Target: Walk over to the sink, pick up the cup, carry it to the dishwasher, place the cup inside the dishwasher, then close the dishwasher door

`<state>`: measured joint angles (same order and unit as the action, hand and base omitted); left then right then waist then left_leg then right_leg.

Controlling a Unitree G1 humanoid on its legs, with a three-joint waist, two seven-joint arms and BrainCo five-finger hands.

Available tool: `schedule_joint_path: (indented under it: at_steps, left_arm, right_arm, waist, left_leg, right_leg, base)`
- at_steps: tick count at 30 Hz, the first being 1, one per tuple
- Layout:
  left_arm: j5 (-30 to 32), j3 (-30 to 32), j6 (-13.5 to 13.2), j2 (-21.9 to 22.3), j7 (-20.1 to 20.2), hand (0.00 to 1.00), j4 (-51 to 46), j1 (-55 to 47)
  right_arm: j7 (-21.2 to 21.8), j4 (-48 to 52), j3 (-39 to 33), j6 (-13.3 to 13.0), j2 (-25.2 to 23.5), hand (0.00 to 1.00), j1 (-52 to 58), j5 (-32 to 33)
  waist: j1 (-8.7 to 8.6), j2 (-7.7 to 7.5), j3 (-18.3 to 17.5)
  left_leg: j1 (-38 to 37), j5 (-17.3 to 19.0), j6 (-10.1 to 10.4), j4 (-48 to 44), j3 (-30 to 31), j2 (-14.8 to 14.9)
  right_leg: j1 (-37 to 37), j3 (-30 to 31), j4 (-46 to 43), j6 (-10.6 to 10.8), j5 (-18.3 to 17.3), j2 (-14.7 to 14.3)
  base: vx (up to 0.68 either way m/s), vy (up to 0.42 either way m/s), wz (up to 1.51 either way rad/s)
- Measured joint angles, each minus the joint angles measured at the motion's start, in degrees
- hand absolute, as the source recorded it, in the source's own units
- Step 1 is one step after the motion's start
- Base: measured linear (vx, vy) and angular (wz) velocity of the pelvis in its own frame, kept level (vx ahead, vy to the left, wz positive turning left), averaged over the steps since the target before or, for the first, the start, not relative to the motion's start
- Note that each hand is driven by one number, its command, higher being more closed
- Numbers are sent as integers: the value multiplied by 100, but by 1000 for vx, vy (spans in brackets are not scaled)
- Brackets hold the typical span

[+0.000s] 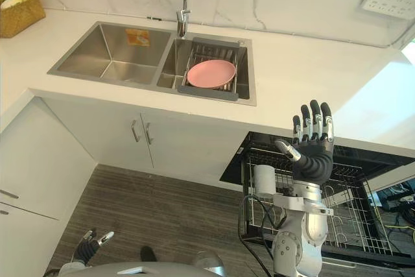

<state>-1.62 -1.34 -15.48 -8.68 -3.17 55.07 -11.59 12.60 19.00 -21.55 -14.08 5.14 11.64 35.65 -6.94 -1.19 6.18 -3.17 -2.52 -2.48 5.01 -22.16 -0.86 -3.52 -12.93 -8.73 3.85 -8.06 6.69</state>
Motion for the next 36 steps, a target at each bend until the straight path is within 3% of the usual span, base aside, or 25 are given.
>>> schedule_joint_path:
  at_steps: [5, 7, 8, 9, 11, 12, 14, 15, 16, 17, 18, 19, 20, 21, 22, 26, 28, 29, 30, 31, 32, 33, 36]
  left_arm:
    - [-73, -119, -25, 95, 76, 0, -40, 79]
    - [-110, -97, -25, 81, 89, 0, -40, 104]
    - [-113, -39, -25, 96, 33, 0, -36, 131]
    - [-102, 86, -22, 126, -32, 0, -44, 179]
    - [-306, 372, -5, 324, -140, 0, -202, 146]
    - [-479, 367, 11, 411, -159, 0, -234, 87]
    - [-506, 361, 7, 478, -160, 0, -270, 42]
    - [-509, 377, 5, 504, -160, 0, -276, 18]
    - [-501, 410, 3, 520, -176, 0, -284, 28]
    - [-506, 454, -5, 546, -204, 0, -325, 16]
    - [-479, 545, -39, 582, -278, 0, -344, 22]
    - [-468, 571, -119, 670, -370, 0, -370, -21]
    - [-513, 604, -167, 685, -418, 0, -456, -106]
    - [-681, 687, -300, 675, -407, 0, -535, -158]
    - [-781, 726, -312, 656, -374, 0, -519, -136]
    - [-768, 744, -299, 645, -353, 0, -511, -128]
    - [-701, 739, -214, 649, -367, 0, -502, -87]
    - [-641, 647, -166, 634, -386, 0, -498, -60]
    - [-531, 478, -124, 579, -400, 0, -497, -47]
    - [-470, 385, -112, 563, -405, 0, -497, -40]
    - [-306, 190, -65, 535, -409, 0, -496, -25]
    - [-253, 102, -50, 530, -414, 0, -498, -24]
    - [-155, 5, 152, 491, -406, 0, -492, 92]
  right_arm:
    - [-174, 3, 7, -74, -10, 0, -6, 1]
    - [-169, 5, 13, -74, -22, 0, -2, 5]
    - [-163, 21, 13, -75, -20, 0, 10, 15]
    - [-159, 24, 36, -73, -23, 0, 5, 55]
    - [-115, 119, 124, -68, -19, 0, 52, 117]
    - [-104, 174, 100, -73, -14, 0, 125, 117]
    - [-102, 193, 34, -94, 3, 0, 110, 124]
    - [-102, 193, 27, -96, 6, 0, 95, 123]
    - [-103, 192, 36, -95, 9, 0, 92, 122]
    - [-98, 191, 71, -94, 21, 0, 60, 120]
    - [-82, 187, 118, -88, 0, 0, 46, 121]
    - [-61, 199, 297, -85, 61, 0, -3, 122]
    - [-47, 200, 401, -85, 106, 0, -2, 121]
    - [-40, 196, 576, -88, 168, 0, -37, 122]
    - [-38, 194, 745, -88, 173, 0, -143, 120]
    - [48, 193, 883, -87, 142, 0, -212, 121]
    - [111, 195, 805, -87, 72, 0, -120, 119]
    - [113, 195, 791, -89, 4, 0, -115, 119]
    - [115, 194, 806, -94, -31, 0, -103, 113]
    - [116, 192, 806, -100, -30, 0, -96, 104]
    - [113, 167, 804, -139, -23, 0, -96, 95]
    - [112, 150, 808, -157, -11, 0, -97, 93]
    - [118, 134, 785, -208, 8, 0, -98, 115]
  waist:
    - [29, 26, -22]
    - [22, -27, 5]
    - [18, -18, 31]
    - [19, -11, 98]
    - [42, 91, 250]
    - [65, 141, 258]
    - [55, 252, 276]
    - [58, 270, 300]
    - [78, 265, 322]
    - [127, 299, 347]
    - [222, 326, 368]
    - [230, 482, 423]
    - [226, 487, 444]
    - [282, 399, 451]
    - [331, 343, 417]
    - [333, 139, 278]
    - [328, 23, 184]
    - [333, -30, 164]
    - [314, -47, 164]
    - [309, -53, 165]
    - [258, -17, 149]
    - [205, 5, 140]
    - [126, 87, 132]
  left_leg:
    - [13, 32, 103, -61, -231, 120]
    - [320, 376, 175, -769, -329, 303]
    - [694, 761, 261, -1764, -402, 606]
    - [1067, 955, 218, -2794, -476, 933]
    - [1614, 910, 256, -4682, -361, 1583]
    - [1604, 1051, 542, -4858, -171, 1600]
    - [1532, 1333, 767, -4406, -126, 1449]
    - [1539, 1393, 806, -3724, -31, 1167]
    - [1556, 1257, 835, -3101, 168, 907]
    - [1545, 844, 847, -2431, 468, 694]
    - [1346, 763, 679, -2270, 524, 512]
    - [1400, 1184, 903, -2659, 534, 612]
    - [1441, 1285, 845, -2866, 540, 651]
    - [1417, 1504, 400, -3088, 394, 607]
    - [1386, 1632, 136, -3147, 181, 587]
    - [1265, 1777, -164, -2899, -169, 365]
    - [1098, 1807, -221, -2640, -297, 232]
    - [915, 1814, -267, -2474, -381, 165]
    - [639, 1841, -288, -2329, -453, 99]
    - [481, 1852, -293, -2234, -452, 38]
    - [157, 1872, -320, -2032, -463, -19]
    - [42, 1869, -315, -1937, -465, -6]
    - [-355, 1836, -216, -1648, -404, 222]
  right_leg:
    - [138, 257, -42, -66, -4, -122]
    - [197, 305, -104, -99, -22, -129]
    - [218, 357, -81, -220, -104, -193]
    - [158, 411, -108, -242, -143, -268]
    - [-142, 602, -139, -327, -239, -460]
    - [-298, 683, -138, -326, -312, -473]
    - [-364, 832, -148, -271, -363, -444]
    - [-371, 982, -159, -209, -402, -342]
    - [-373, 1096, -156, -153, -438, -246]
    - [-389, 1249, -132, -99, -474, -177]
    - [-468, 1621, 59, -176, -573, -181]
    - [-568, 1875, -137, -176, -579, -433]
    - [-575, 1999, -198, -221, -528, -515]
    - [-654, 2056, -247, -213, -610, -460]
    - [-632, 2334, -232, -131, -681, -377]
    - [-345, 2491, -484, -7, -707, -179]
    - [34, 2408, -1329, 358, -818, -108]
    - [508, 2283, -2380, 680, -782, -67]
    - [979, 2034, -3442, 749, -539, 70]
    - [1171, 1819, -3908, 601, -480, 192]
    - [1535, 1367, -4597, 240, -535, 407]
    - [1642, 1225, -4614, 164, -575, 417]
    - [2027, 344, -3479, -16, -706, 271]
  base:
    - [6, -46, -21]
    - [24, -67, -30]
    - [7, -96, -24]
    - [-11, -122, -30]
    - [22, -43, -43]
    - [93, 41, -44]
    - [125, 111, -38]
    - [151, 175, -42]
    - [158, 207, -49]
    - [126, 223, -65]
    - [224, 253, -73]
    - [281, 231, -61]
    - [323, 126, -50]
    - [278, 139, -57]
    - [231, 144, -61]
    - [196, 138, -46]
    - [229, 84, -24]
    - [293, 97, -28]
    - [295, 97, -25]
    - [263, 81, -13]
    - [214, 56, -2]
    - [277, 50, 2]
    - [316, -20, 8]
